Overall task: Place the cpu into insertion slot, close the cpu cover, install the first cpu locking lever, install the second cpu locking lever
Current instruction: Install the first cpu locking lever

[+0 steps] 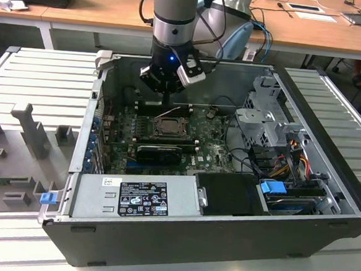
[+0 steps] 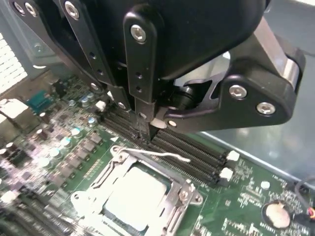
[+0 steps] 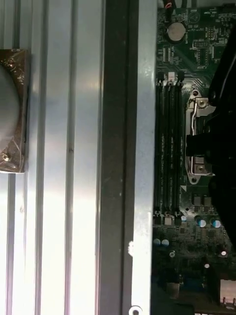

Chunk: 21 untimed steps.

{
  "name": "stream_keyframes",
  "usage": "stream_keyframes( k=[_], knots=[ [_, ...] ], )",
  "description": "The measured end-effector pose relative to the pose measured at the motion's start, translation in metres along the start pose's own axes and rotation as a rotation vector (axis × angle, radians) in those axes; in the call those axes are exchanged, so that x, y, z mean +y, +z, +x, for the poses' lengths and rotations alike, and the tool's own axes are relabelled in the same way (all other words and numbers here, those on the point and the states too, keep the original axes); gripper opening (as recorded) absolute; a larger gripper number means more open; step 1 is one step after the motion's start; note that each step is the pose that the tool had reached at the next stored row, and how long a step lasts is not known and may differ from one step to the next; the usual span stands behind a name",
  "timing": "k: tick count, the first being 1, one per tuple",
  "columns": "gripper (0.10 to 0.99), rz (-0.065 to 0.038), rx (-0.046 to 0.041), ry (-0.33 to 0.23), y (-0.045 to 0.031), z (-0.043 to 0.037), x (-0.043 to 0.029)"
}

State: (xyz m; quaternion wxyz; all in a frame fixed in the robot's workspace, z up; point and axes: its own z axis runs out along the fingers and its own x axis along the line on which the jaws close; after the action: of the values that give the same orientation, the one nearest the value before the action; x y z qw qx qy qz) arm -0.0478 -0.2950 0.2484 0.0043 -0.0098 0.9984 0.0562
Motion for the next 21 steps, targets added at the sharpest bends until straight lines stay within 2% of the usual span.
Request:
stream_keyframes(
  k=[5,8,12,15,21],
  knots=[
    [0.106,0.000,0.0003,0.000,0.0105,-0.0029,-0.0013],
    [0.106,0.000,0.0003,-0.001,0.0163,-0.0074,-0.0013],
    [0.106,-0.002,0.0016,-0.010,0.0176,-0.0079,-0.0014],
    [0.106,-0.002,0.0048,-0.039,0.0181,-0.0079,-0.0015],
    [0.106,-0.003,0.0043,-0.041,0.0195,-0.0080,-0.0015]
  ],
)
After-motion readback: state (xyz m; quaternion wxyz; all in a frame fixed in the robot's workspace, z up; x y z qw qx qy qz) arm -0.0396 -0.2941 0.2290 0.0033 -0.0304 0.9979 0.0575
